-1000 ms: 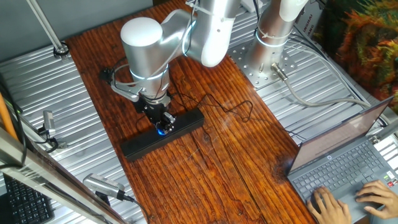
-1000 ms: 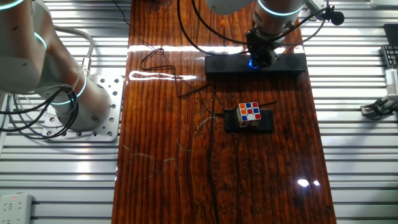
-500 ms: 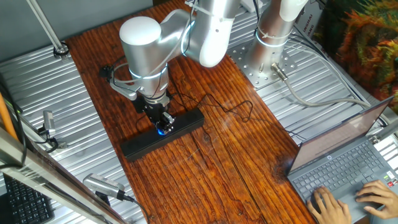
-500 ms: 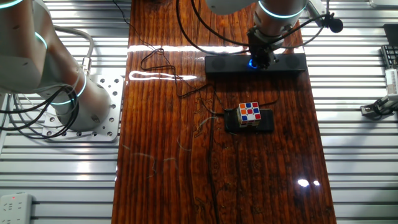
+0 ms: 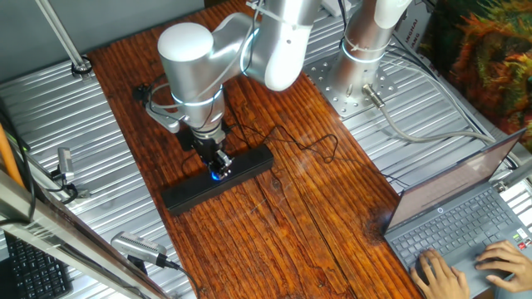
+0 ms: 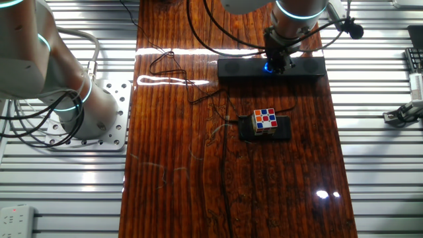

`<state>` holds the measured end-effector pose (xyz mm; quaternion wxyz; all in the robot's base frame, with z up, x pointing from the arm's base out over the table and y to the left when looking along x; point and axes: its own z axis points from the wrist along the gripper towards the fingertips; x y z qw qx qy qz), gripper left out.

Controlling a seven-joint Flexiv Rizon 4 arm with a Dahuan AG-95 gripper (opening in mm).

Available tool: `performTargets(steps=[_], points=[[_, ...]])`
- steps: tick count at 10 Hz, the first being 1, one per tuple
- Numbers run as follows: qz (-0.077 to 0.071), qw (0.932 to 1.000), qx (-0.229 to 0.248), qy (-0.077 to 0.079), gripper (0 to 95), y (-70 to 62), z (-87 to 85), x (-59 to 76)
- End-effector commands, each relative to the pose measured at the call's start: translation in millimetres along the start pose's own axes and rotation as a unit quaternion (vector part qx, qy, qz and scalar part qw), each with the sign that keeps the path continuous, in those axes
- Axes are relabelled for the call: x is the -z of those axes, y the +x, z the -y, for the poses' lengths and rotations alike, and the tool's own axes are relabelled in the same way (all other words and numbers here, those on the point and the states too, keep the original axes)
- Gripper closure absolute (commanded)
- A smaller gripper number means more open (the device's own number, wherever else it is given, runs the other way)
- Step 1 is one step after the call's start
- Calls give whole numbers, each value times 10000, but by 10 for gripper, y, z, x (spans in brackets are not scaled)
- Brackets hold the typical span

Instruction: Turn the knob to increase the volume of the speaker

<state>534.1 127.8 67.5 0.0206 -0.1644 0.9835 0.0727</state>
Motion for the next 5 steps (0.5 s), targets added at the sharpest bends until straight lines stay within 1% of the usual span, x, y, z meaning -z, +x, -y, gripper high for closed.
performTargets(steps=[1, 5], points=[[-37, 9999, -156, -2, 950, -3, -3, 3], [-57, 9991, -426, 5, 950, -3, -3, 3]])
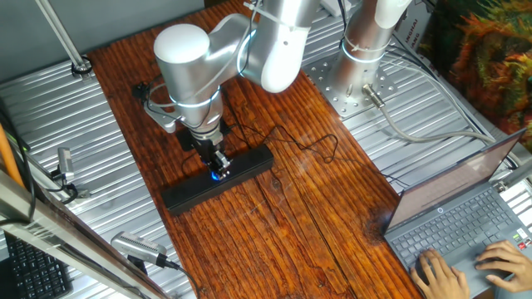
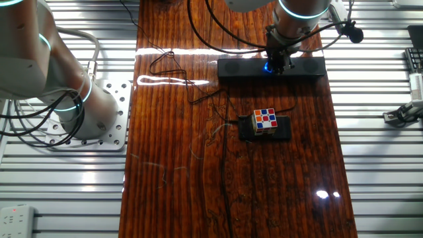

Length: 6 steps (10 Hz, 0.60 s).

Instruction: Turn the knob to increase the volume of the speaker

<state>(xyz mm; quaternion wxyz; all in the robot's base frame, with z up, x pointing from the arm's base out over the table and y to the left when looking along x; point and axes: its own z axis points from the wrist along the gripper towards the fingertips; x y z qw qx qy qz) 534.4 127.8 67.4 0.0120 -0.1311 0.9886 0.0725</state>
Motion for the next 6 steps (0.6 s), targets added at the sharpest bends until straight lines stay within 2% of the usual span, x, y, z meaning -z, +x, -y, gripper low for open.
performTargets(steps=[1, 6], points=[[13, 9999, -168, 1, 950, 0, -3, 4], [47, 9987, -511, 14, 950, 0, -3, 4]])
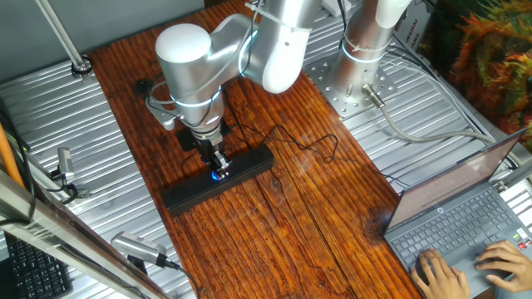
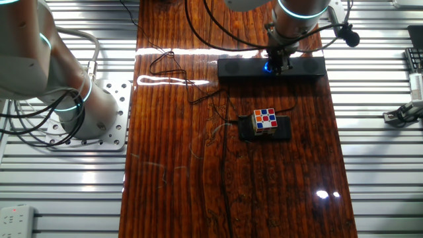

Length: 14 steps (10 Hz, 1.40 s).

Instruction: Turn the knob to increase the volume of the speaker

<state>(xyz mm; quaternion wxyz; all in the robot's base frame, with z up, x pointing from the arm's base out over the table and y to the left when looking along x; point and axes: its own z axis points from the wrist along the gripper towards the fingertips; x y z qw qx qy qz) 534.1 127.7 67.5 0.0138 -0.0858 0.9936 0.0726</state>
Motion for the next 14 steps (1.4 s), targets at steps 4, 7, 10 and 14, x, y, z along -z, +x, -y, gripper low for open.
performTargets(steps=[4, 7, 10, 14], points=[[-17, 9993, -379, -33, 950, -3, -3, 2], [-55, 9985, -541, -19, 950, -4, -4, 3], [-87, 9971, -752, -9, 950, -6, -4, 4], [-52, 9960, -893, -9, 950, -9, -5, 7]])
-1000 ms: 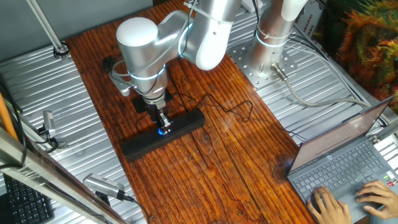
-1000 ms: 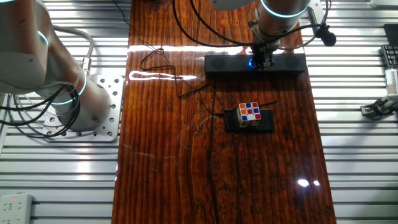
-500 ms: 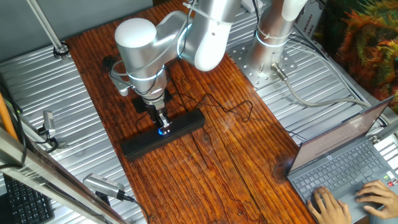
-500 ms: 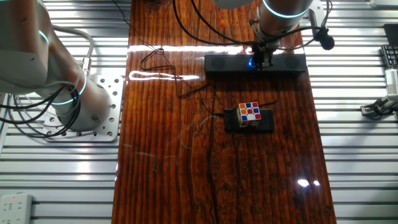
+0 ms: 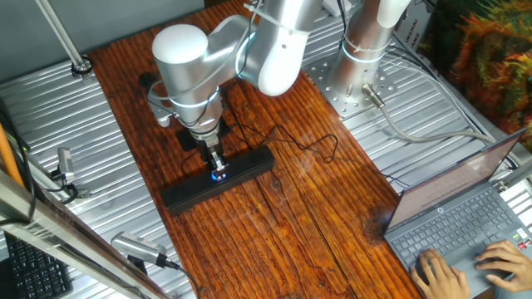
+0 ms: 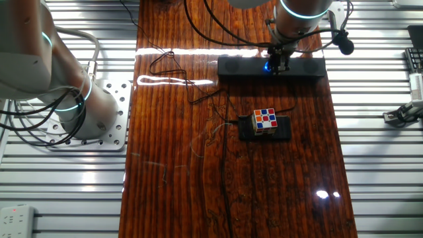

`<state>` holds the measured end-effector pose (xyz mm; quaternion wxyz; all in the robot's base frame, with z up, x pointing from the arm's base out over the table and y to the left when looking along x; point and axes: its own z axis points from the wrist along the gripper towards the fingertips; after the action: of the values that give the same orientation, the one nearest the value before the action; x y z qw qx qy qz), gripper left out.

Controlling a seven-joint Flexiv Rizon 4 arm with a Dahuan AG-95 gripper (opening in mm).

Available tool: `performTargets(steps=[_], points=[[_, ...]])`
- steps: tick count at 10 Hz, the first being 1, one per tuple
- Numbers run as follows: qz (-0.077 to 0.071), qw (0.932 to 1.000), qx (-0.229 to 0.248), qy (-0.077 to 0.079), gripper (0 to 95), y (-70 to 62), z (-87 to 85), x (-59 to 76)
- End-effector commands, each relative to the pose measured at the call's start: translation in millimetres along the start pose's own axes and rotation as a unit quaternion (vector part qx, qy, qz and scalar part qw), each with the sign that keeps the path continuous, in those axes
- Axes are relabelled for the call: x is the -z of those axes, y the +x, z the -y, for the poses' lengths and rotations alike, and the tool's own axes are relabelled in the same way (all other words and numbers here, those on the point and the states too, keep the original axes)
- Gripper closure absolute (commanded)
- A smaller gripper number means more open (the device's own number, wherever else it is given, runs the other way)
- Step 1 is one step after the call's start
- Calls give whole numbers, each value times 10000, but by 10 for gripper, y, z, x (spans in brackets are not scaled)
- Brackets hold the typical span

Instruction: Turn the knob to increase the volume of the speaker

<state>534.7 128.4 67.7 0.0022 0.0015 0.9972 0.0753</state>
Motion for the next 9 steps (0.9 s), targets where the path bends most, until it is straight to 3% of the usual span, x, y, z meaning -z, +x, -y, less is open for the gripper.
performTargets(steps=[1, 9], points=[[16, 10000, -44, 2, 950, -2, 1, 7], [30, 9994, -344, -14, 950, -2, 1, 7]])
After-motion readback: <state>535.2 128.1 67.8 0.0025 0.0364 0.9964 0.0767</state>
